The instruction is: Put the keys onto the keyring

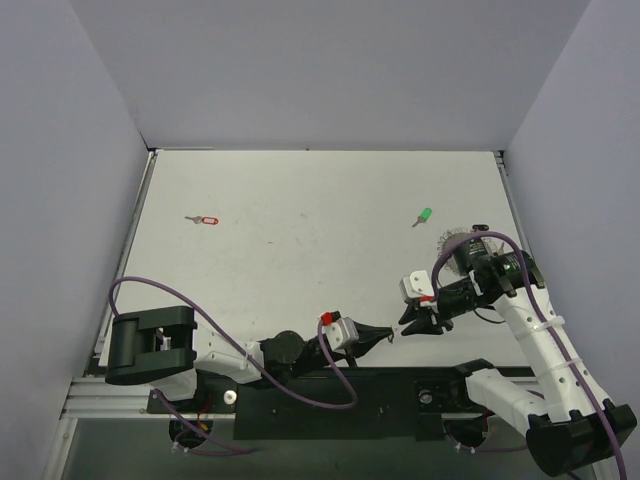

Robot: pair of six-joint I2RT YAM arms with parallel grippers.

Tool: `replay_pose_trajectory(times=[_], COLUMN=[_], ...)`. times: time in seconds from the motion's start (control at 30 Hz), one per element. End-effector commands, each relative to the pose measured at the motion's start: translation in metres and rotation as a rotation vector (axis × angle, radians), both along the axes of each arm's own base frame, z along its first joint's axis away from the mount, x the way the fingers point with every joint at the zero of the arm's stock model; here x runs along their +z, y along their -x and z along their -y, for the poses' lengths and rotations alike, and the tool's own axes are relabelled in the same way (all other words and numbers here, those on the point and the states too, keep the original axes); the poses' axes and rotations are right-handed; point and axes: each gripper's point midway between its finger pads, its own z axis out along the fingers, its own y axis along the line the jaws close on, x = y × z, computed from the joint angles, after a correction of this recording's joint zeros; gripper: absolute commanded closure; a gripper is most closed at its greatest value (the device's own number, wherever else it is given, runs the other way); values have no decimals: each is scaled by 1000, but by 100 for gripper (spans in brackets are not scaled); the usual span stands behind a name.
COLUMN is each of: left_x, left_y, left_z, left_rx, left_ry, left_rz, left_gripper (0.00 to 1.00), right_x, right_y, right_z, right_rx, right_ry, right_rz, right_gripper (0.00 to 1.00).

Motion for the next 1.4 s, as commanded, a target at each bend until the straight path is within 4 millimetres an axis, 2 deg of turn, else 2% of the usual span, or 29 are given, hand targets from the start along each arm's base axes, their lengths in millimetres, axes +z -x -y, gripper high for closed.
replay_pose_trajectory(times=[0.0,0.13,0.43,0.7,0.77,0.97,1.0,1.03,1.07,1.1,1.13,1.17,1.2,1.23,1.27,1.3,1.33,1.37], left_x=[65,66,69,71,71,64,63,56,57,45,51,35,39,34,18,26,17,20], left_y=[5,6,7,6,6,1,1,-1,-2,-3,-3,-5,-5,-6,-7,-8,-9,-8], left_z=[-3,-2,-1,-2,-2,-4,-7,-7,-11,-12,-17,-16,-19,-20,-21,-21,-22,-20], left_rx=[-25,-27,-31,-27,-27,-1,1,12,16,23,29,38,45,50,58,63,70,69], left_ry=[243,247,259,267,269,254,251,220,217,162,166,84,67,9,-75,-73,-123,-127], left_rz=[20,19,22,20,18,-4,-13,-21,-31,-38,-41,-50,-53,-57,-63,-62,-60,-60], left_gripper=[100,100,100,100,100,100,97,87,64,48,34,31,27,26,25,25,25,24], right_x=[4,1,-4,-7,-8,-7,-6,-6,-6,-7,-7,-8,-9,-11,-11,-11,-11,-10], right_y=[8,8,9,12,12,10,10,6,7,4,5,3,5,4,5,4,4,3], right_z=[-7,-8,-12,-12,-12,-5,-3,0,3,9,11,18,20,25,27,30,32,34], right_rx=[20,31,56,76,80,38,18,0,-27,-46,-52,-68,-74,-79,-81,-89,-96,-100], right_ry=[-51,-41,-27,-12,-8,40,57,86,113,157,183,231,259,305,326,359,380,412], right_rz=[-41,-44,-41,-39,-35,-34,-43,-33,-52,-37,-48,-41,-60,-71,-84,-100,-112,-128], right_gripper=[81,85,86,94,100,100,100,100,100,100,100,100,100,100,100,100,100,100])
